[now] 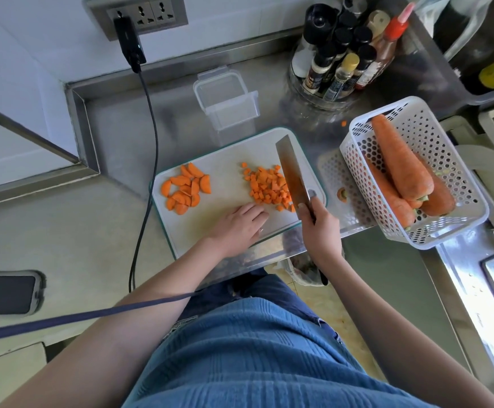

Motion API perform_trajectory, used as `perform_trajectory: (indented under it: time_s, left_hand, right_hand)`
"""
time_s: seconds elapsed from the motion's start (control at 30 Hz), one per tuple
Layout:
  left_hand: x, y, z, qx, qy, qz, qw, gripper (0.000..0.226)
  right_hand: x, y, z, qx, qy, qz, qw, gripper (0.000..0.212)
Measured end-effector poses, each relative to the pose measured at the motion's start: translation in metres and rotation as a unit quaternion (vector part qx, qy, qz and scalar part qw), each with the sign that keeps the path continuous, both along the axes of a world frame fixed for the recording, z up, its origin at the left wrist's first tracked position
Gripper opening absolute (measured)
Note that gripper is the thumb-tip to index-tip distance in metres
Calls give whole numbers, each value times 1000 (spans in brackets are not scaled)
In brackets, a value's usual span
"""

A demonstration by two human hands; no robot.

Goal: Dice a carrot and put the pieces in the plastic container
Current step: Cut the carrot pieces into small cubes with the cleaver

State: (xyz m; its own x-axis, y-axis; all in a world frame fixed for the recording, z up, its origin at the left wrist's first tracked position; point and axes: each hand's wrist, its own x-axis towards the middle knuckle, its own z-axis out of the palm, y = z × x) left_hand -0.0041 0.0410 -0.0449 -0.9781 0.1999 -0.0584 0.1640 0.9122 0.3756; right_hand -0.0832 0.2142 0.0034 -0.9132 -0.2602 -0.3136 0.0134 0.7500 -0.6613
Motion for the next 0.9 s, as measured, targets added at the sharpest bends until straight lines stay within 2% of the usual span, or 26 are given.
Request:
perform_trajectory:
  time_s: [0.13,0.3,0.47,0.6,0.73,0.8,0.9]
  left_hand:
    - [-5,-2,1,7,-1,31,1000,33]
    - [26,-9,-5,48,62,73,994,26]
    - [52,-15,-7,46,51,128,989,28]
    - [51,-23,-8,38,52,131,989,31]
    - [50,-27,-1,35,77,176,981,30]
    - [49,-35,3,45,100,243,964,24]
    - [40,-59,5,79,116,385,912,31]
  right_hand:
    - [1,5,-3,16,-19,50,998,29]
    - [3,2,-9,-3,-67,103,992,25]
    - [3,-8,-12,28,-83,189,978,23]
    - [-4,-7,-15,38,-84,156,983,23]
    - [-11,-7,-12,48,-69,148,985,22]
    - [-11,-9,-10,39,-65,151,986,21]
    - [-6,-16,-7,10,-52,143,988,19]
